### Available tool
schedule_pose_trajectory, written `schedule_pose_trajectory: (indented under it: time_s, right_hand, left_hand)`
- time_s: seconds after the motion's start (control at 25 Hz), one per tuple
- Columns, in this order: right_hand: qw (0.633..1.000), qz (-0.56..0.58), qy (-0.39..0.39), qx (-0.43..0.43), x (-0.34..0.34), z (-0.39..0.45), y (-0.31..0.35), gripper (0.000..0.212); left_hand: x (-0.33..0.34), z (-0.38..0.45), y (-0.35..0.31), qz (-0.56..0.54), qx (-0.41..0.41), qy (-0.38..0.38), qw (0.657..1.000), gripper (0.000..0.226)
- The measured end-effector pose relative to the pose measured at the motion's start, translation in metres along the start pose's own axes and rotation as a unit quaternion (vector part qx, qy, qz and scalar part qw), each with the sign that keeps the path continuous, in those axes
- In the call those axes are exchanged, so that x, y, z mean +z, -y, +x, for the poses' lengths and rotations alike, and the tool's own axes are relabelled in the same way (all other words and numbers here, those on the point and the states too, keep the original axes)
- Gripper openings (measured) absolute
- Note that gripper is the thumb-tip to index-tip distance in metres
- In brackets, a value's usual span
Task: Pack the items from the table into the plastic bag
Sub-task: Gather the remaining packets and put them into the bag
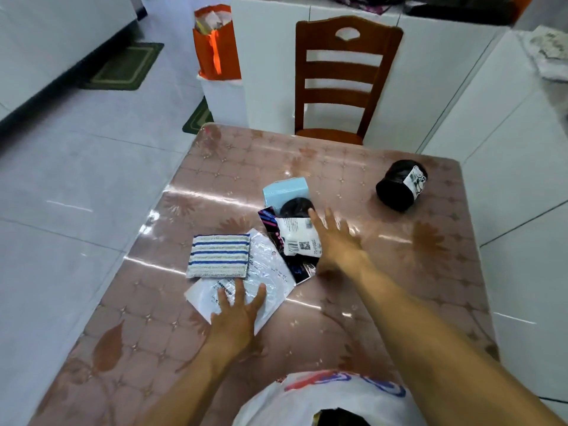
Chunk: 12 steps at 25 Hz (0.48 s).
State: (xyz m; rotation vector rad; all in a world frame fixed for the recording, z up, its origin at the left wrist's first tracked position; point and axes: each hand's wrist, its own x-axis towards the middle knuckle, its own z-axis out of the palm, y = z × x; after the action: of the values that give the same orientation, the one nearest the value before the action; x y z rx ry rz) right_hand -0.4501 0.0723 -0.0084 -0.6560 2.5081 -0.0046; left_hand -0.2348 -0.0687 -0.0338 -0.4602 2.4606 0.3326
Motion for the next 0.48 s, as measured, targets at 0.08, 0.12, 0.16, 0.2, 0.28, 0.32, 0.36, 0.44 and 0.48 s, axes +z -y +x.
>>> schedule_pose_trajectory:
  time_s: [0.08, 0.12, 0.16, 0.2, 0.28, 0.32, 0.36, 0.44, 0.48]
  right_hand:
    - [1.0, -0.01, -0.017, -0.001, 0.005, 0.0, -0.001, 0.1]
    - [0.999, -0.021, -0.043, -0.001, 0.004, -0.002, 0.0, 0.09]
    - [0.998, -0.017, -0.066, -0.001, 0.001, -0.004, 0.0, 0.078]
    - [0.997, 0.007, -0.075, 0.007, -0.004, -0.008, 0.001, 0.067]
    - [0.987, 0.146, -0.039, 0.062, -0.018, -0.019, 0.003, 0.044]
    - [0.967, 0.24, -0.008, 0.088, -0.025, -0.026, 0.002, 0.034]
    - [0.937, 0.333, 0.026, 0.101, -0.032, -0.037, 0.0, 0.028]
    - [0.861, 0.485, 0.099, 0.114, -0.042, -0.064, -0.003, 0.033]
    - [0.829, 0.534, 0.124, 0.109, -0.05, -0.085, -0.003, 0.038]
  left_hand:
    - [-0.002, -0.002, -0.001, 0.002, 0.001, 0.005, 1.0, 0.122]
    - [-0.003, -0.002, -0.002, -0.002, -0.001, 0.008, 1.0, 0.122]
    - [-0.003, -0.003, -0.002, -0.008, -0.002, 0.01, 1.0, 0.122]
    - [-0.003, -0.003, -0.002, -0.011, -0.002, 0.011, 1.0, 0.122]
    - [-0.003, -0.002, 0.0, -0.022, -0.004, 0.008, 1.0, 0.123]
    - [-0.003, -0.002, 0.0, -0.022, -0.006, 0.006, 1.0, 0.123]
    - [-0.003, -0.003, -0.001, -0.017, -0.005, 0.001, 1.0, 0.122]
    - [-0.003, -0.005, -0.001, -0.008, 0.0, 0.005, 1.0, 0.12]
    - [-0.005, -0.008, 0.0, -0.013, -0.004, 0.016, 1.0, 0.119]
